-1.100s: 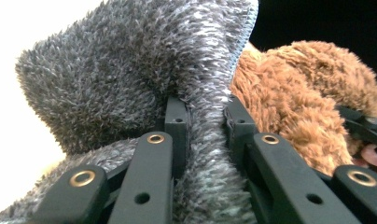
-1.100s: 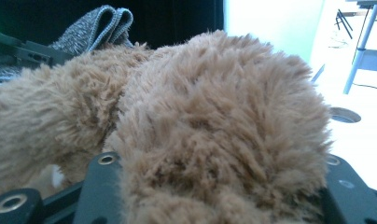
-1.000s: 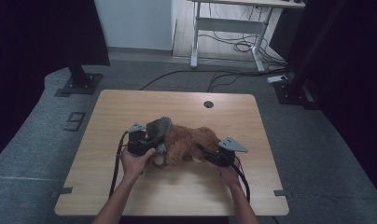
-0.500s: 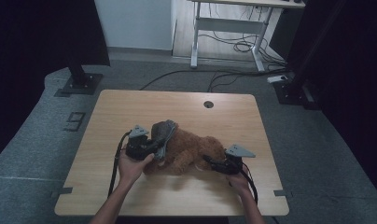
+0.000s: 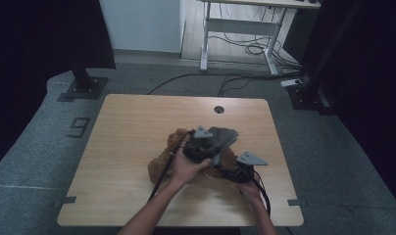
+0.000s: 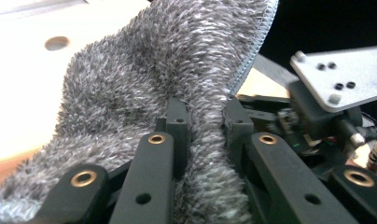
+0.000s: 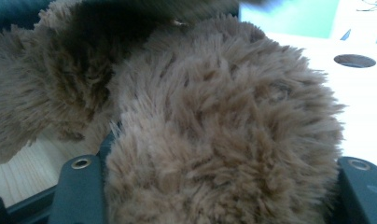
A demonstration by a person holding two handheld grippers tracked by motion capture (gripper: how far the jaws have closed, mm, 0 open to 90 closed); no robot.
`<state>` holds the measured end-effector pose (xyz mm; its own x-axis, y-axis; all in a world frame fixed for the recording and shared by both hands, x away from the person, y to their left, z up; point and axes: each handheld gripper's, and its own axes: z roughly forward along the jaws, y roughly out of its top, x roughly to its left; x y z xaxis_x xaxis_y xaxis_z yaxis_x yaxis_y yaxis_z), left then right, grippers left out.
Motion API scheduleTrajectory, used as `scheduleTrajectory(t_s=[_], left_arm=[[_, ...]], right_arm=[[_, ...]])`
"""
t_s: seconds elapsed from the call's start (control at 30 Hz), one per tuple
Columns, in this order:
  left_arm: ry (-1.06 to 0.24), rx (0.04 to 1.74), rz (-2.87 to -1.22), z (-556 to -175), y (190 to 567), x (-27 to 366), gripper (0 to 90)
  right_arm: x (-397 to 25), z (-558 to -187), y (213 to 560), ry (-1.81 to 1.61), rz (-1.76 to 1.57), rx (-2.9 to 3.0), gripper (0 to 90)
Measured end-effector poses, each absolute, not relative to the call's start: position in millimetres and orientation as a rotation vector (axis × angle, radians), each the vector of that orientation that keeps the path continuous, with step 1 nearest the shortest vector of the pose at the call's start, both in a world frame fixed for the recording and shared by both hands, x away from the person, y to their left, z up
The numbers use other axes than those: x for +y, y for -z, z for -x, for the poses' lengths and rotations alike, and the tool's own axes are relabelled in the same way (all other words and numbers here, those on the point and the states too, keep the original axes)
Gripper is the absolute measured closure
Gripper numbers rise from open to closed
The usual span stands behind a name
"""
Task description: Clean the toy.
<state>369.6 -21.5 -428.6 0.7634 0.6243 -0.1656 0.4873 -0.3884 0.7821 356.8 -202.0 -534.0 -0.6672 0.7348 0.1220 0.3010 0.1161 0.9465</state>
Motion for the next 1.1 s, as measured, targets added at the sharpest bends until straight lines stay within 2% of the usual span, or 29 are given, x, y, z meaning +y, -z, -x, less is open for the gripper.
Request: scheduleTrajectory(t_s=[0.1,0.2,0.3,0.37,0.53,0.77,1.0,1.1], left_arm=[[-0.238,0.843,-2.104,-369.7,448.5,-34.7,76.4],[-0.216,0.873,-2.067,-371.0,450.9,-23.1,76.6],[-0.331,0.930,-2.069,-373.0,445.7,2.5,76.7],[-0.309,0.964,-2.038,-376.2,443.8,24.9,76.9],[-0.391,1.020,-1.987,-373.5,436.4,72.6,76.9],[-0.375,1.162,-1.917,-375.5,451.0,129.9,76.8],[-0.271,1.292,-1.938,-379.8,497.0,154.0,77.0],[-0.246,1.316,-1.917,-380.1,502.3,161.5,77.0]], right_arm=[[-203.0,-357.2,535.4,-1.558,-1.020,2.025,33.2],[-207.1,-357.5,539.7,-1.571,-1.034,2.022,33.4],[-206.4,-356.7,538.8,-1.565,-1.022,2.024,33.5],[-206.5,-356.7,538.7,-1.567,-1.006,2.025,33.4],[-204.8,-356.9,538.2,-1.566,-1.005,2.022,33.5],[-204.0,-356.3,538.8,-1.569,-1.012,2.014,33.5],[-205.3,-357.0,540.2,-1.585,-1.027,2.009,33.6],[-204.7,-356.4,540.0,-1.582,-1.019,2.009,33.6]])
